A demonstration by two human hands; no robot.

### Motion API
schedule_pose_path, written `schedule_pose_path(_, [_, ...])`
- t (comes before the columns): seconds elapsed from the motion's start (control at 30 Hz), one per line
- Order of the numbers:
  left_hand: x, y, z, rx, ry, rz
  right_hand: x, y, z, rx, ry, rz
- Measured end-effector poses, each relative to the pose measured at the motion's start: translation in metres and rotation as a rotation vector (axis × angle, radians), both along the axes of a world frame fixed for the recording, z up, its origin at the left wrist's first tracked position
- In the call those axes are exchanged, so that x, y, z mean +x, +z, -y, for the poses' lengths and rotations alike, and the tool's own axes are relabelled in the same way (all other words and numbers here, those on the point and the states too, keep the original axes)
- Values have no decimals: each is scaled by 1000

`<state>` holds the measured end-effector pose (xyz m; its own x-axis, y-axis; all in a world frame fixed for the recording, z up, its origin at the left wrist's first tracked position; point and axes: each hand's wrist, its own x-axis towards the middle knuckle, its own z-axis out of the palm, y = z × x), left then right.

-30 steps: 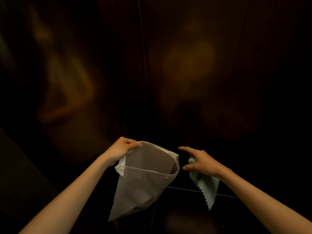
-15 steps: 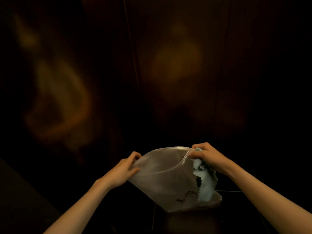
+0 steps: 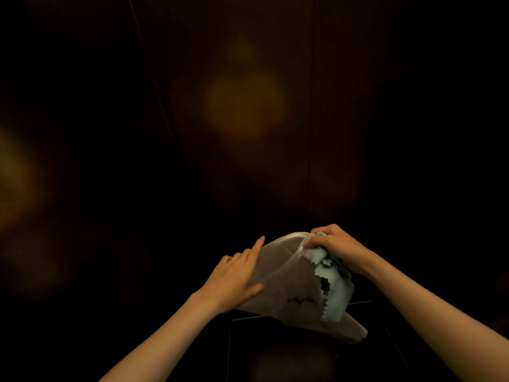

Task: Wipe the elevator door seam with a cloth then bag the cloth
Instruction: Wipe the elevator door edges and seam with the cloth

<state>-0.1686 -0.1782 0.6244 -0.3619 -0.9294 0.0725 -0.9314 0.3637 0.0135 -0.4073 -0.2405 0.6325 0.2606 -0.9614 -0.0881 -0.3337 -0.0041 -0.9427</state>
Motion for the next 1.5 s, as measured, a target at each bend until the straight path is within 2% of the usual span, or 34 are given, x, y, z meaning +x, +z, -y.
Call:
schedule_pose_path(0.23, [-25, -1, 91, 48, 35, -375, -34, 6, 68, -5, 84, -131])
schedule_pose_path(0.27, [-46, 1, 130, 7, 61, -399, -56, 15, 107, -21, 99, -181])
schedule_pose_path(0.3, [-49, 1, 138, -12, 80, -404, -62, 14, 118, -48, 135, -246])
schedule_pose_path(0.4, [-57, 8, 161, -154, 70, -262, -75, 24, 150, -114, 238, -486])
schedule_pose_path(0.5, [-65, 7, 186, -183, 19, -156, -92, 35, 184, -187, 268, -597])
schedule_pose_path(0.57, [-67, 8, 201, -164, 24, -155, -101, 39, 202, -177, 250, -544])
schedule_pose_path(0.73, [-63, 11, 237, -100, 89, -277, -109, 36, 245, -57, 103, -245])
schedule_pose_path(0.83, [-57, 20, 257, -58, 110, -260, -106, 42, 271, -21, -11, -101])
schedule_pose_path(0.9, [-55, 27, 272, -72, 89, -168, -101, 50, 288, -104, -90, -133])
schedule_pose_path(0.97, [-54, 35, 287, -94, 56, -80, -92, 58, 302, -269, -154, -195])
schedule_pose_path(1.1, [-49, 46, 318, -166, -27, 59, -79, 66, 330, -627, -284, -195])
schedule_pose_path(1.17, [-43, 51, 333, -164, -78, 144, -73, 67, 345, -739, -343, -240])
schedule_pose_path(1.27, [-33, 55, 354, -123, -184, 249, -63, 67, 361, -854, -466, -282])
schedule_pose_path(1.37, [-23, 57, 370, -117, -237, 261, -54, 69, 366, -924, -584, -241])
schedule_pose_path(1.5, [-24, 56, 386, -162, -260, 229, -46, 65, 375, -957, -544, -237])
